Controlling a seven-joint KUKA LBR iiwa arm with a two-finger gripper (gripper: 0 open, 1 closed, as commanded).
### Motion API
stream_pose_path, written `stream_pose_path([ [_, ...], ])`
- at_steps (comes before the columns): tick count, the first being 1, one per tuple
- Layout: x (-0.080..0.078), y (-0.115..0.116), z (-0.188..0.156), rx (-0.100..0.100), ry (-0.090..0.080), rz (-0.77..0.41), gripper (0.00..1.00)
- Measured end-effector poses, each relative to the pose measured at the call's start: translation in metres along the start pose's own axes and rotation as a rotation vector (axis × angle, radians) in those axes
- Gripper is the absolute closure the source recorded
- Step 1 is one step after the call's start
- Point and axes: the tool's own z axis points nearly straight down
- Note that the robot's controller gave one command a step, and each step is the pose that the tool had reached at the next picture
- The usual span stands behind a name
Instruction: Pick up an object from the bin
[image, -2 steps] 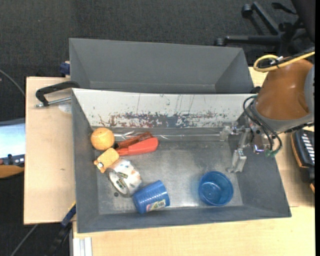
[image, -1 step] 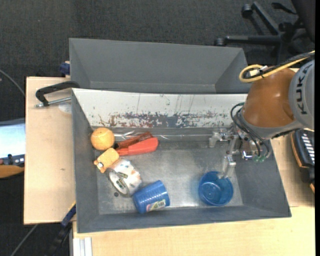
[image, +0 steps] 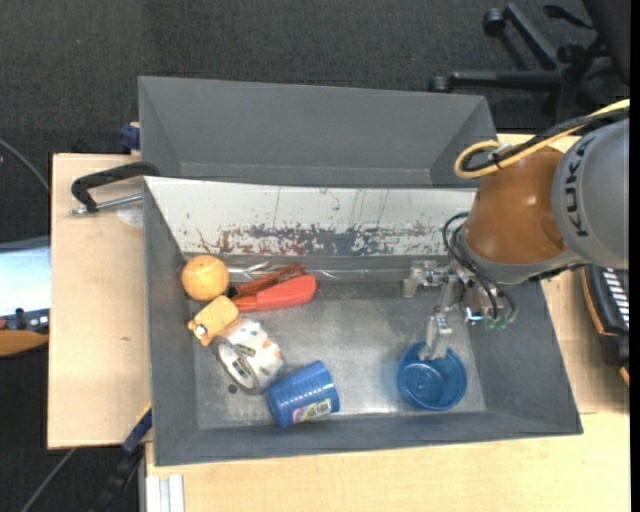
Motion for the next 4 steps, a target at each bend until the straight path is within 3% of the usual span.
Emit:
stream_pose_path([
  [1, 0.017, 0.006, 0.016, -0.003, 0.010, -0.088, 0.00],
  [2, 0.035, 0.024, 0.020, -0.001, -0.001, -0.386, 1.00],
  [3, 0.035, 0.024, 0.020, -0.001, -0.001, -0.386, 1.00],
  [4, 0.033, 0.028, -0.023, -0.003, 0.002, -0.387, 1.00],
])
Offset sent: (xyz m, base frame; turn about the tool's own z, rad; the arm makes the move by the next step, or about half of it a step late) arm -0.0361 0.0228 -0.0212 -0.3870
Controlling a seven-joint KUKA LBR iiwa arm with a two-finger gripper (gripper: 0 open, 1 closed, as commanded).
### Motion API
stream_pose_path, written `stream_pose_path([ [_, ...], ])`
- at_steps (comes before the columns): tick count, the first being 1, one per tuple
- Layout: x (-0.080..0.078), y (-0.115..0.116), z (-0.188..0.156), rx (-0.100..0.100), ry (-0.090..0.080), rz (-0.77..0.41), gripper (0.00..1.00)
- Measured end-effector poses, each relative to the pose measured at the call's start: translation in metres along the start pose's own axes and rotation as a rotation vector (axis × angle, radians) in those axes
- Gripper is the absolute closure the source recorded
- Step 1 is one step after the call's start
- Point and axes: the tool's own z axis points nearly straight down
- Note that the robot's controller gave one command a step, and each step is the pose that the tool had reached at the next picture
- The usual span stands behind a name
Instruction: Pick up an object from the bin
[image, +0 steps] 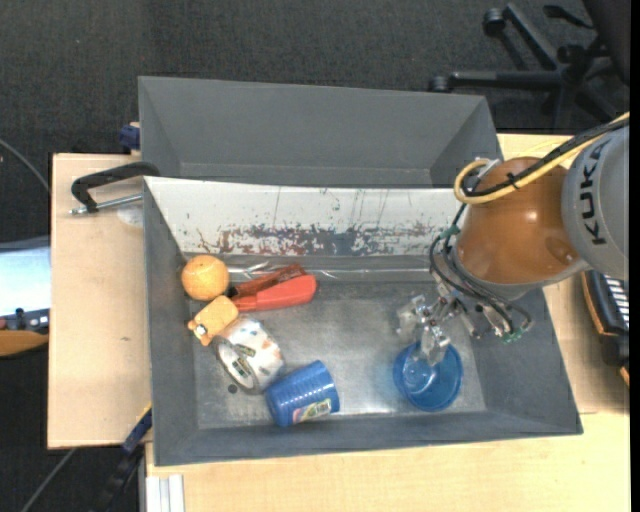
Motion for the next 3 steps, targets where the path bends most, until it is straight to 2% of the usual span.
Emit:
stream_pose_path([
  [1, -0.003, 0.005, -0.062, 0.002, -0.005, -0.012, 1.00],
  [2, 0.011, 0.037, -0.112, 0.001, -0.005, -0.001, 1.00],
  [3, 0.015, 0.044, -0.123, 0.002, -0.010, -0.007, 1.00],
])
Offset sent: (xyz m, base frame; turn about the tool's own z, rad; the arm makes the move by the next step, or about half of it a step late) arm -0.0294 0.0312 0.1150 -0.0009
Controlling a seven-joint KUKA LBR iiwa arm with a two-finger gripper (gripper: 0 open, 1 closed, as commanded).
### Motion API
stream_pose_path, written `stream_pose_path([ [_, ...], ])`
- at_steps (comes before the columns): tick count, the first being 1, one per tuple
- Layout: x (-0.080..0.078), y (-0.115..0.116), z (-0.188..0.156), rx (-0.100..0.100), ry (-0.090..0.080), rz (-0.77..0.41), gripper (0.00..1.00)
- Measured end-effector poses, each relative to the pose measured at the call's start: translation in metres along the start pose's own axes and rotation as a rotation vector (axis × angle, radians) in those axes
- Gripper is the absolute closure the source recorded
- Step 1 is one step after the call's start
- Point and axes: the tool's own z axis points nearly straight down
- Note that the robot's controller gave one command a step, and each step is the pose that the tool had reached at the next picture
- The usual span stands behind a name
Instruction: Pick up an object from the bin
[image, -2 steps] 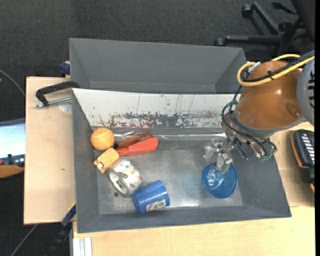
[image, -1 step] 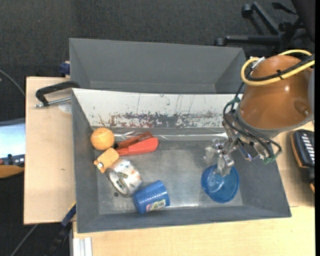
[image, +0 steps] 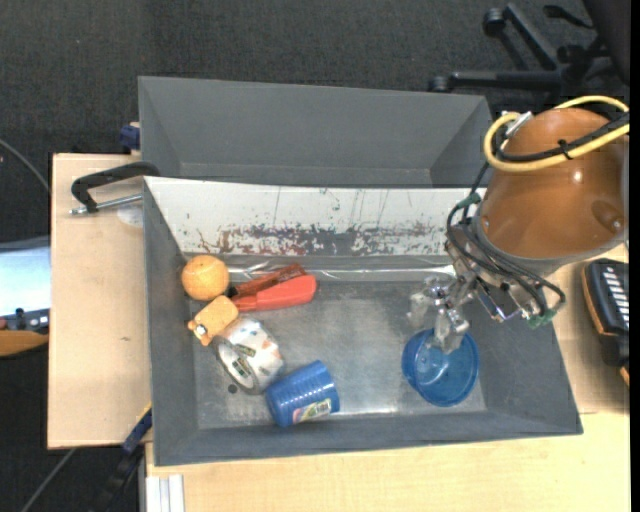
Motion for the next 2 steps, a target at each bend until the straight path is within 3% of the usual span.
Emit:
stream_pose_path([
  [1, -0.001, -0.028, 0.023, 0.000, 0.002, -0.148, 1.00],
  [2, -0.005, -0.013, 0.045, 0.000, -0.003, -0.024, 1.00],
])
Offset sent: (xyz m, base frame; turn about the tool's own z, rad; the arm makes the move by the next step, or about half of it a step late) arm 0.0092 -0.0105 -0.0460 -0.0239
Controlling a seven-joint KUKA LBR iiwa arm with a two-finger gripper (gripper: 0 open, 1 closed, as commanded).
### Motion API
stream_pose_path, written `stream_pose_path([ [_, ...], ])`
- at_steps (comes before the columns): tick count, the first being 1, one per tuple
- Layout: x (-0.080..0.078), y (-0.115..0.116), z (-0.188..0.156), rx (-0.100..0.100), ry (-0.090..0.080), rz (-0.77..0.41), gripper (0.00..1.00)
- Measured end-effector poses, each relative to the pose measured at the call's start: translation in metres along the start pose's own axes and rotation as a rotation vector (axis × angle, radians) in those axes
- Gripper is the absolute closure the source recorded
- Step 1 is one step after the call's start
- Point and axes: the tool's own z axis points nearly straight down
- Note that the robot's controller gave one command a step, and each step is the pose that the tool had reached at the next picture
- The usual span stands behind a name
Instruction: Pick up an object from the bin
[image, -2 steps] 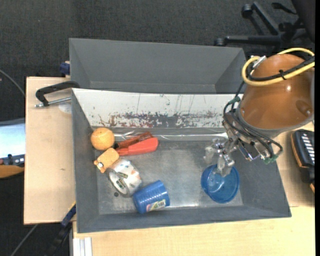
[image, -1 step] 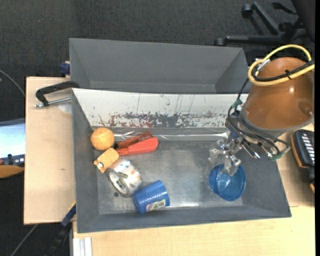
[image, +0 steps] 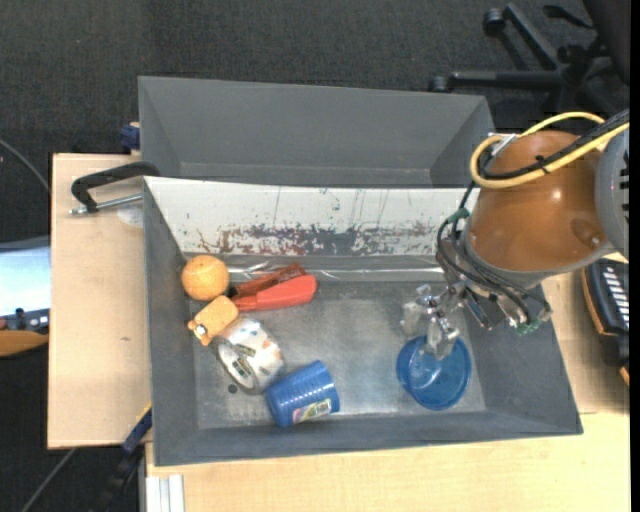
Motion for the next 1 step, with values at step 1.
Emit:
stream_pose_path([
  [1, 0.0000, 0.0000, 0.0000, 0.000, 0.000, 0.000, 1.00],
])
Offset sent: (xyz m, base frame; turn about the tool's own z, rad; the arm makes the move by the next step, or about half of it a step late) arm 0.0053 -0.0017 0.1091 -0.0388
